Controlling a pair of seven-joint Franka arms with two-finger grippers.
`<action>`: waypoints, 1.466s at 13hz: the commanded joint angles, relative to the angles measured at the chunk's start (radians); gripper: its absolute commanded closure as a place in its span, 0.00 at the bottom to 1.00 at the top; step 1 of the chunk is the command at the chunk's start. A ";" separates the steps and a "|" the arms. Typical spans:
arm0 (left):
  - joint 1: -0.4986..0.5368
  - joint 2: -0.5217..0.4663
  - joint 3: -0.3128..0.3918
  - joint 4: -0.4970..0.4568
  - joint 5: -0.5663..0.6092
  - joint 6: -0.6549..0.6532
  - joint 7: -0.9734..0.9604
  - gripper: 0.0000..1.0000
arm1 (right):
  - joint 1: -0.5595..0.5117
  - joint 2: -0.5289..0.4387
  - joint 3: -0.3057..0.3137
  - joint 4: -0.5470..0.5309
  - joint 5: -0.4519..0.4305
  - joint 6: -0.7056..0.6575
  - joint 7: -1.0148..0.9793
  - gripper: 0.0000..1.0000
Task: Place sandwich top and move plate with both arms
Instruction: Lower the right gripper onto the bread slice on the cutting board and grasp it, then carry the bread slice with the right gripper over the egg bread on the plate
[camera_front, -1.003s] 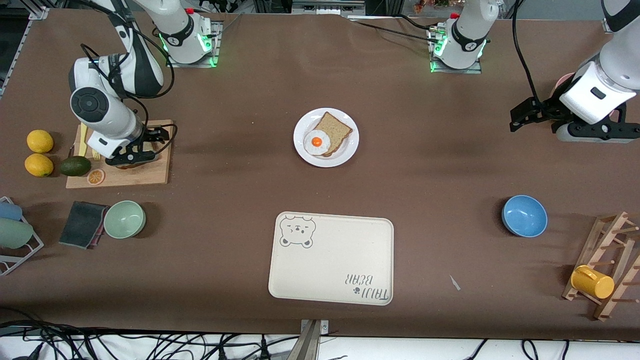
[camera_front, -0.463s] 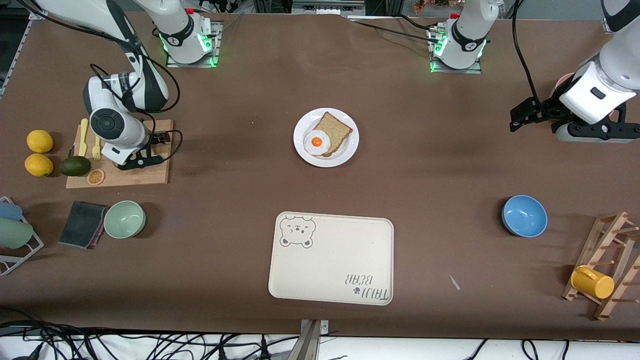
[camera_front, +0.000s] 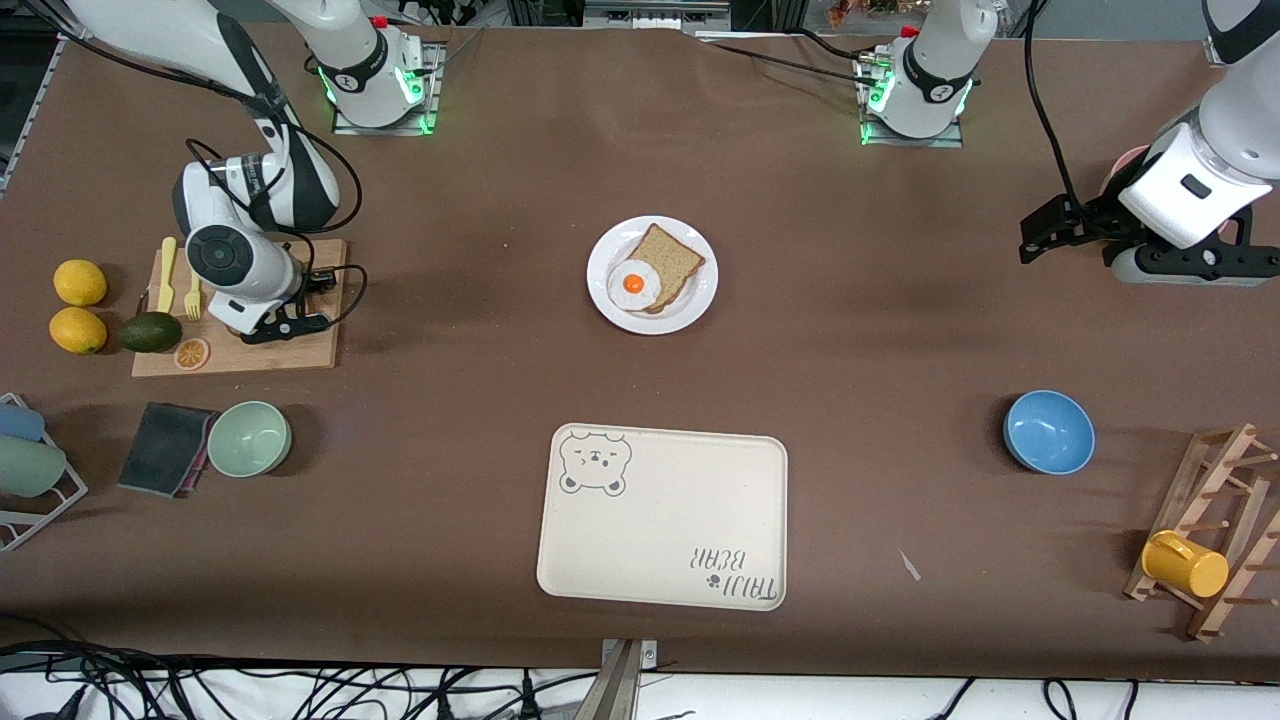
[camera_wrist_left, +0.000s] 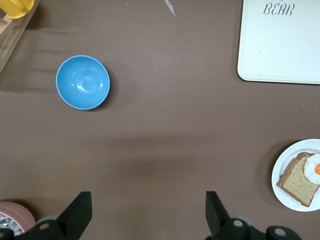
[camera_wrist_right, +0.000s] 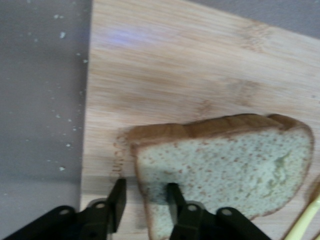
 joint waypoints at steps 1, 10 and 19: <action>-0.007 0.007 -0.002 0.021 0.045 -0.018 -0.008 0.00 | -0.010 0.021 0.002 0.006 -0.005 0.019 -0.022 1.00; -0.007 0.007 0.000 0.021 0.045 -0.018 -0.008 0.00 | -0.005 -0.022 0.060 0.179 0.017 -0.322 -0.016 1.00; -0.007 0.007 0.000 0.021 0.045 -0.018 -0.008 0.00 | 0.097 -0.012 0.358 0.564 0.095 -0.691 0.269 1.00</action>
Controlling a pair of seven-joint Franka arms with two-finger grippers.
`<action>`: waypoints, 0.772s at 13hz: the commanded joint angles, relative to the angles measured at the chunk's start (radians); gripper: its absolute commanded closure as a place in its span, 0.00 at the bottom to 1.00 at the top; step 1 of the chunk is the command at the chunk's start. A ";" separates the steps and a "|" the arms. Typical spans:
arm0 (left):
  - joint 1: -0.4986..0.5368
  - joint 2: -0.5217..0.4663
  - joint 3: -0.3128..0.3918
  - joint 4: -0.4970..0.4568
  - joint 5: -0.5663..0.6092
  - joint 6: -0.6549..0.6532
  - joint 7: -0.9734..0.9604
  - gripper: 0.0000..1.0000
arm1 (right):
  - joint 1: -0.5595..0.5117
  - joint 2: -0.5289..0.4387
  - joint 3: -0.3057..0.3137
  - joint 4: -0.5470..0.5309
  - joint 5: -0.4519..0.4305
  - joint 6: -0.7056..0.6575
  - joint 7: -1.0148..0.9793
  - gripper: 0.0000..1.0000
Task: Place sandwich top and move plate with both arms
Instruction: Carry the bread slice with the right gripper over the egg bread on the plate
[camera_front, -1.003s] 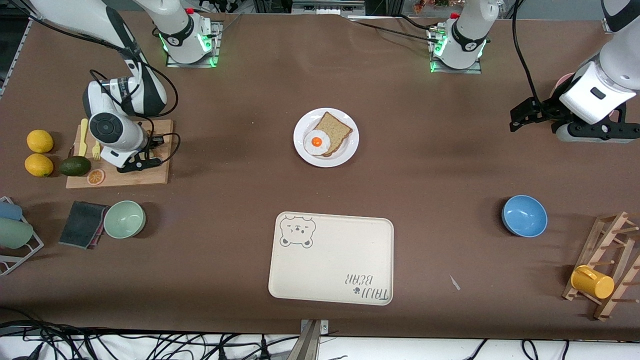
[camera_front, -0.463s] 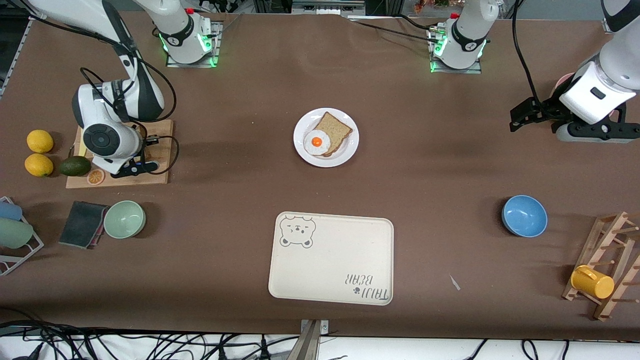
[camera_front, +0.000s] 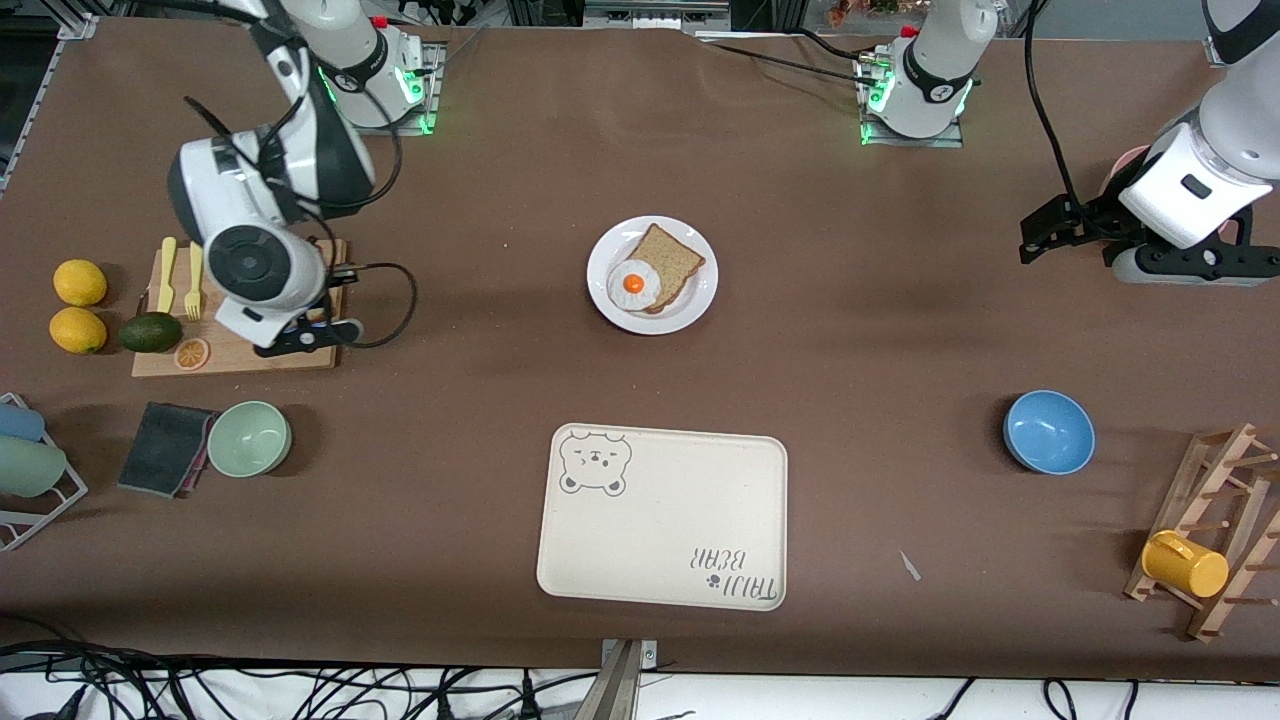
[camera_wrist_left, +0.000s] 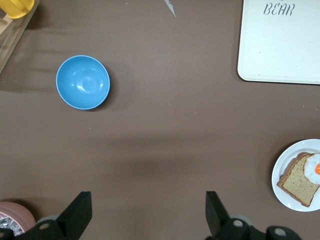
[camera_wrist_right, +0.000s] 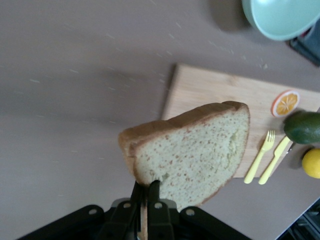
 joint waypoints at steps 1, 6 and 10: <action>-0.007 0.007 0.000 0.021 0.045 -0.018 -0.008 0.00 | 0.088 0.064 0.051 0.133 0.063 -0.055 0.137 1.00; -0.007 0.007 0.000 0.021 0.045 -0.018 -0.008 0.00 | 0.342 0.263 0.050 0.393 0.164 -0.055 0.453 1.00; -0.007 0.007 0.000 0.021 0.045 -0.018 -0.008 0.00 | 0.482 0.443 0.050 0.613 0.184 -0.035 0.627 1.00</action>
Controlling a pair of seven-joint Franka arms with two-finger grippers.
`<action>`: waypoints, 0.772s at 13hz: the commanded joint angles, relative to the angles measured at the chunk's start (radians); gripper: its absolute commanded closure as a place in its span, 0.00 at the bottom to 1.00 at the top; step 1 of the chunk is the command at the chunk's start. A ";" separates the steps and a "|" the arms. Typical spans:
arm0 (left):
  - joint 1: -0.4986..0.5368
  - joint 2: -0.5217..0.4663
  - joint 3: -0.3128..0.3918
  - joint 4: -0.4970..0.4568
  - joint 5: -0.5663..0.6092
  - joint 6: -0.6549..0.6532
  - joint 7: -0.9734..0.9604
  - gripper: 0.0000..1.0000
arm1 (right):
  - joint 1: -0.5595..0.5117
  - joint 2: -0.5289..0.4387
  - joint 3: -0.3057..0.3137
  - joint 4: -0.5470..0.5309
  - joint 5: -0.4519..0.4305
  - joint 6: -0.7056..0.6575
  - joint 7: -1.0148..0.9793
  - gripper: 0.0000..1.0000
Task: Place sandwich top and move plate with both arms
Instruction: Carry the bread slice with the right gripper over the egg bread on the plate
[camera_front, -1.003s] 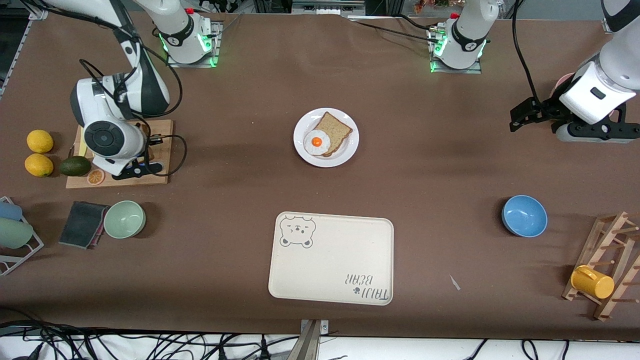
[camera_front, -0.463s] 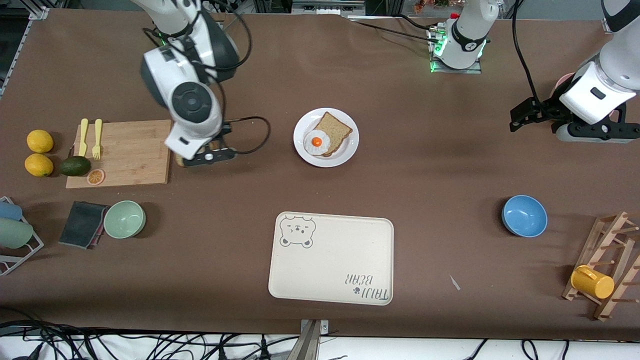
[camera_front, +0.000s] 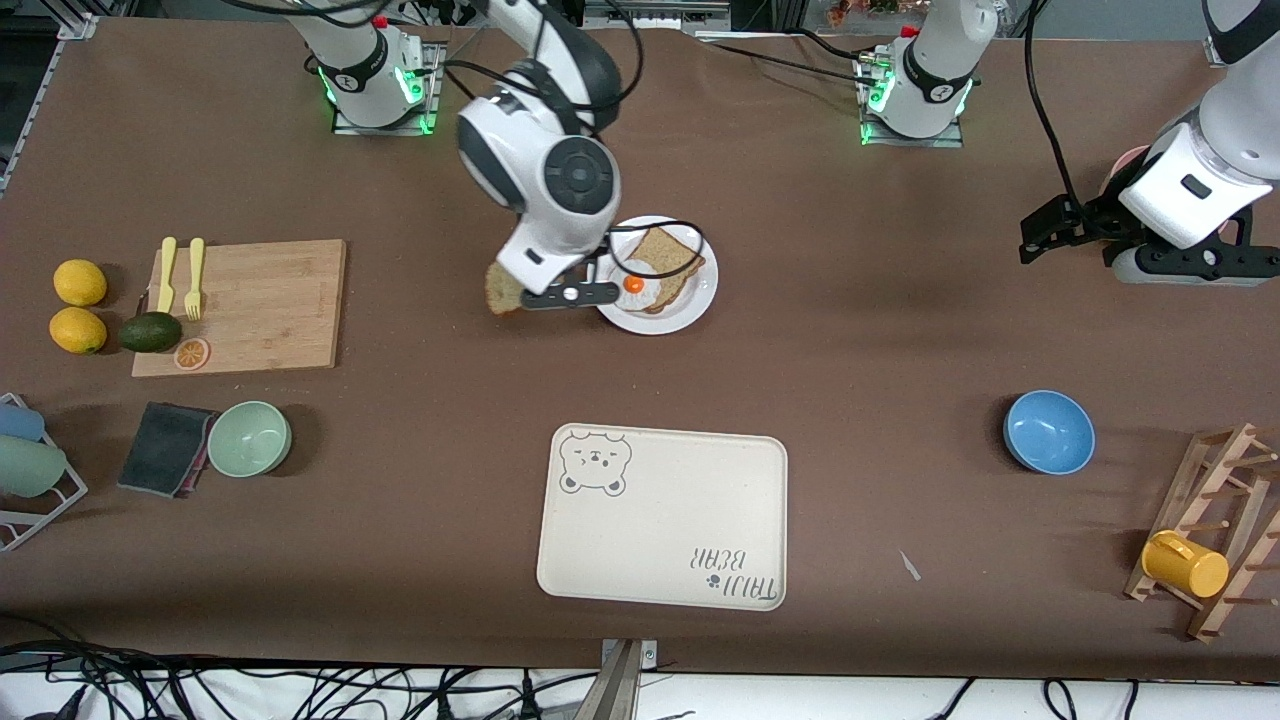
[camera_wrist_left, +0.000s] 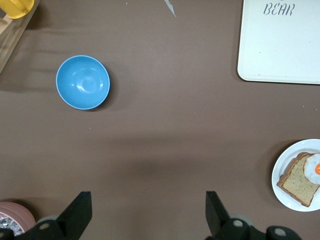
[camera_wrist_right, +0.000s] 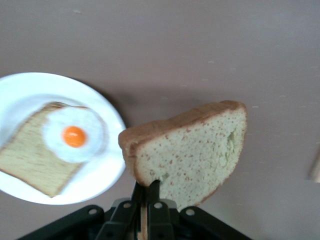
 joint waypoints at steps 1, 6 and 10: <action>-0.007 0.007 0.000 0.021 0.045 -0.018 -0.008 0.00 | 0.047 0.122 -0.006 0.162 0.036 -0.001 0.080 1.00; -0.007 0.007 0.000 0.021 0.045 -0.018 -0.008 0.00 | 0.108 0.170 -0.006 0.162 0.148 0.118 0.147 1.00; -0.007 0.007 0.000 0.021 0.045 -0.018 -0.008 0.00 | 0.142 0.220 -0.006 0.161 0.151 0.186 0.221 1.00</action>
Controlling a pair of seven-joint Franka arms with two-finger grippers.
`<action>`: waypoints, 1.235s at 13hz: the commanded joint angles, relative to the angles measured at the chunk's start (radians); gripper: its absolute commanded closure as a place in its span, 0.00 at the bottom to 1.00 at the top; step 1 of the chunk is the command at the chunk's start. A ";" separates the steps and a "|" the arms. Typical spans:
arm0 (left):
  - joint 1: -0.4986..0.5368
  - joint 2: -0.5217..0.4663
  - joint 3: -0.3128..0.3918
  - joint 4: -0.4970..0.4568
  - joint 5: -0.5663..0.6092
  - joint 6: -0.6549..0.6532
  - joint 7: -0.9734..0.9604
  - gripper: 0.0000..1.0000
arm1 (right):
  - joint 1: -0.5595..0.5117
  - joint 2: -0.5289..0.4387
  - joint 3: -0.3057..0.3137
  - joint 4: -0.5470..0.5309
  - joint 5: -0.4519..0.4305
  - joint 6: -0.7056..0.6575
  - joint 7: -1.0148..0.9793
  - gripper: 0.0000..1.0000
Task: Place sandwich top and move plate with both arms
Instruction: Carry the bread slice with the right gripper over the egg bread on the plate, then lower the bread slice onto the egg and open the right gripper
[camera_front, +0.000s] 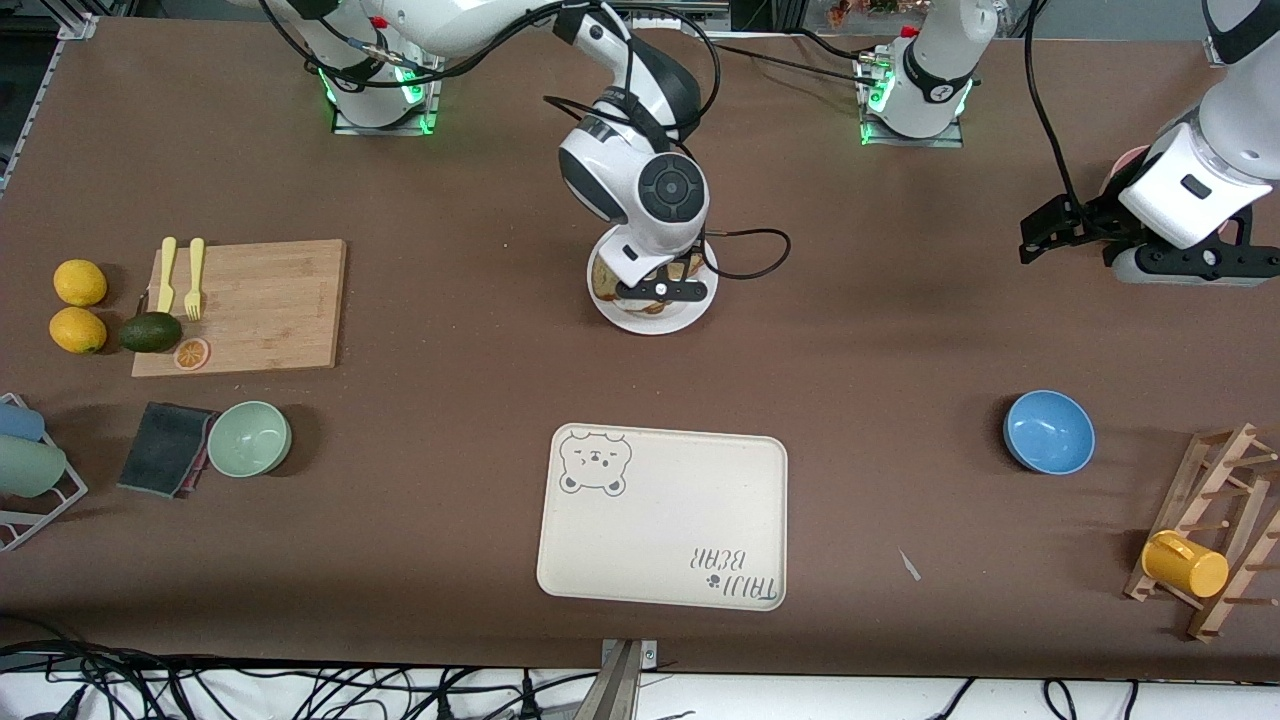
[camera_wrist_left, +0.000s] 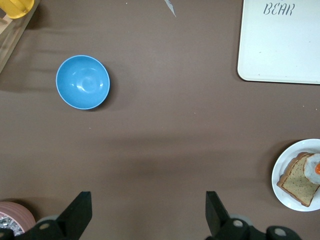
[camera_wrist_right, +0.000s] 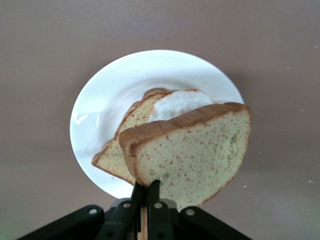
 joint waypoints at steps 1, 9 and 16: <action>-0.005 0.007 0.000 0.021 0.045 -0.017 -0.008 0.00 | 0.035 0.057 -0.005 0.035 0.005 0.055 0.050 1.00; -0.005 0.007 0.000 0.019 0.045 -0.017 -0.008 0.00 | -0.049 -0.030 -0.016 0.046 -0.033 -0.031 -0.062 0.00; -0.007 0.024 0.001 0.024 0.045 -0.010 -0.016 0.00 | -0.251 -0.204 -0.130 0.034 -0.056 -0.282 -0.509 0.00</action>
